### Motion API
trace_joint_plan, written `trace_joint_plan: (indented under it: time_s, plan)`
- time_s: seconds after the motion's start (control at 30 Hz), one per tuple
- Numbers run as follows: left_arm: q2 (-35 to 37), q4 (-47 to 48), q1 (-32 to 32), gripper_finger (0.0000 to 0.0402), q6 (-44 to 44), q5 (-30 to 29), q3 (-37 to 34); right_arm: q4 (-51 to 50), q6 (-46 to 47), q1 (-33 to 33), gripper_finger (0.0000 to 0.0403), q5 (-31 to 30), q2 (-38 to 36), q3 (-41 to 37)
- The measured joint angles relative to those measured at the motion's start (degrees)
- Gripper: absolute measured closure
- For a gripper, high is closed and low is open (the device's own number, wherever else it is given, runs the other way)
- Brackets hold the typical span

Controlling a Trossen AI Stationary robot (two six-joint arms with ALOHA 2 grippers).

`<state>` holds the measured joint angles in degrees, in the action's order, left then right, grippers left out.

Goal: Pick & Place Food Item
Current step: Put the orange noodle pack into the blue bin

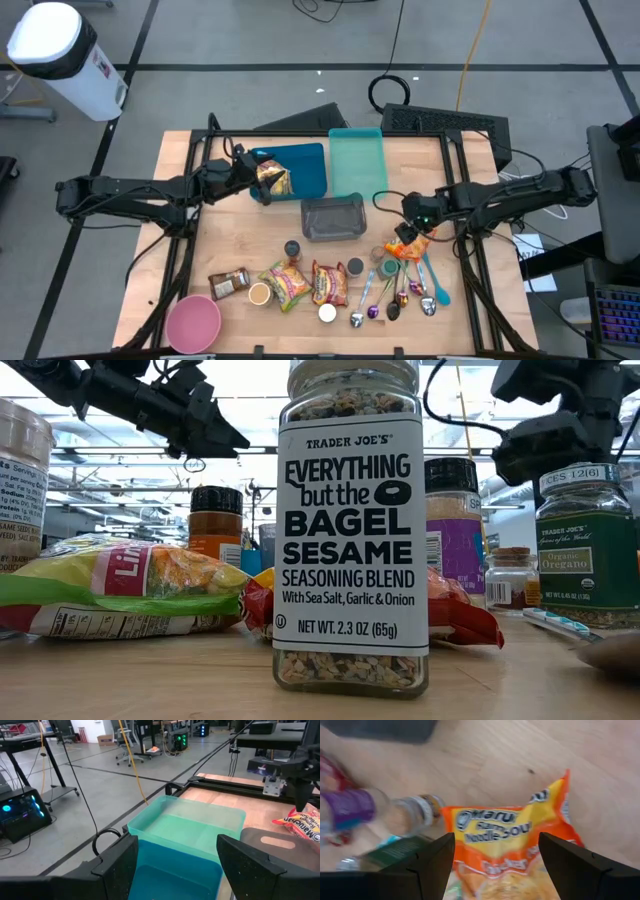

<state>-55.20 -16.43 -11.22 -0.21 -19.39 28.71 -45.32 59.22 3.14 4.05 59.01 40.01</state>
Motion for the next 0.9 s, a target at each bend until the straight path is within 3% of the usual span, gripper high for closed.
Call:
trace_joint_plan:
  time_s: [0.17, 0.5, 0.9]
  plan:
    - [0.0, 0.0, 0.0, 0.0123, 0.0, 0.0, 0.0, -1.7, -2.5, 0.5, 0.015, -1.3, 1.1, 0.0]
    - [0.0, -0.1, 0.0, 0.0123, -0.3, -0.1, 0.0, -2.7, -3.0, 0.5, 0.0258, -1.1, 1.8, -0.4]
    - [0.0, -0.1, 0.0, 0.0124, -0.1, -0.1, 0.0, -1.3, -2.7, 0.5, 0.0351, 0.4, 1.9, -3.1]
